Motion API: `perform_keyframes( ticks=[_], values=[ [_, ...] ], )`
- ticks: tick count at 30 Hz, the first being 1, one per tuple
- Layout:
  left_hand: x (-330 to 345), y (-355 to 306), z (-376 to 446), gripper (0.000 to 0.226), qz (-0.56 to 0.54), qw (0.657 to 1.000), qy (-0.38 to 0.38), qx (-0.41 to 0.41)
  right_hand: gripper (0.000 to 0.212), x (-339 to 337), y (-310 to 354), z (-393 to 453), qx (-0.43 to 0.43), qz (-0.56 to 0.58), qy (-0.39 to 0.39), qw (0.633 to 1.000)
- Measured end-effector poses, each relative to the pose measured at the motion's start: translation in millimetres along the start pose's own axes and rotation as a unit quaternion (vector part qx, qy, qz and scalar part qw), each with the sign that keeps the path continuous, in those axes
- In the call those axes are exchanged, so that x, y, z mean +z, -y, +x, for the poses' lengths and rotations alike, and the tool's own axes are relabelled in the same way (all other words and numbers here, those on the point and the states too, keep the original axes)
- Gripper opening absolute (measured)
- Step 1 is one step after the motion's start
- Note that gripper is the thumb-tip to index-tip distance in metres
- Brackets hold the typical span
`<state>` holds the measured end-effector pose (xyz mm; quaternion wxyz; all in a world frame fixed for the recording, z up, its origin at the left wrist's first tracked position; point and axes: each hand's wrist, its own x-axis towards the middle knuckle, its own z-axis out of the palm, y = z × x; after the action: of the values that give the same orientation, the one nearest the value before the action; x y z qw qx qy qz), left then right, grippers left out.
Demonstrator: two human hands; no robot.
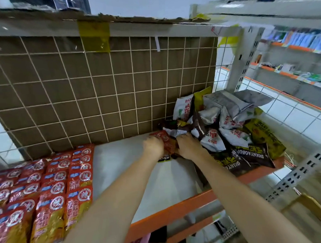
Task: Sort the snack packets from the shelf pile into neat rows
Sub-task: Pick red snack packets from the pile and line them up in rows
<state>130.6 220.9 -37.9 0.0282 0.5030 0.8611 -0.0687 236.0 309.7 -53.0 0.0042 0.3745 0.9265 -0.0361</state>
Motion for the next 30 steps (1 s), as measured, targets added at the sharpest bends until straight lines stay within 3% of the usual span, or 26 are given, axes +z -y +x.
perform_keyframes(
  ticks=[4, 7, 10, 12, 15, 17, 19, 25, 30],
  values=[
    [8.7, -10.6, 11.6, 0.061, -0.074, 0.996, 0.033, -0.043, 0.038, 8.6, -6.7, 13.2, -0.025, -0.001, 0.021, 0.999],
    [12.6, -14.1, 13.5, 0.06, -0.165, 0.981, 0.054, -0.083, 0.049, 11.1, -7.5, 19.2, -0.027, 0.058, 0.024, 0.998],
    [9.8, -18.0, 17.4, 0.077, -0.209, 0.972, 0.051, -0.095, 0.058, 47.4, -25.8, 51.4, -0.009, 0.069, 0.02, 0.997],
    [4.8, -19.3, 18.0, 0.079, -0.243, 0.962, 0.043, -0.118, 0.05, 43.1, -22.2, 48.2, 0.009, 0.097, 0.022, 0.995],
    [4.1, -11.1, 19.0, 0.06, -0.317, 0.939, -0.002, -0.133, 0.014, -2.8, -1.5, 11.8, 0.006, 0.173, -0.027, 0.984],
    [6.4, 0.1, 16.8, 0.047, -0.354, 0.926, -0.033, -0.123, 0.005, -10.3, 1.2, 5.3, 0.018, 0.238, -0.042, 0.97],
    [9.2, 13.6, 10.4, 0.041, -0.391, 0.911, -0.062, -0.113, 0.021, -17.8, 5.2, 1.4, 0.019, 0.287, -0.047, 0.957],
    [18.3, 78.3, -18.5, 0.05, -0.479, 0.859, -0.141, -0.112, 0.011, -26.8, 35.7, 7.2, 0.003, 0.442, -0.055, 0.895],
    [30.7, 136.4, -35.6, 0.051, -0.433, 0.875, -0.12, -0.179, 0.019, -6.8, 94.1, 27.6, 0.049, 0.555, 0.001, 0.831]
  ],
)
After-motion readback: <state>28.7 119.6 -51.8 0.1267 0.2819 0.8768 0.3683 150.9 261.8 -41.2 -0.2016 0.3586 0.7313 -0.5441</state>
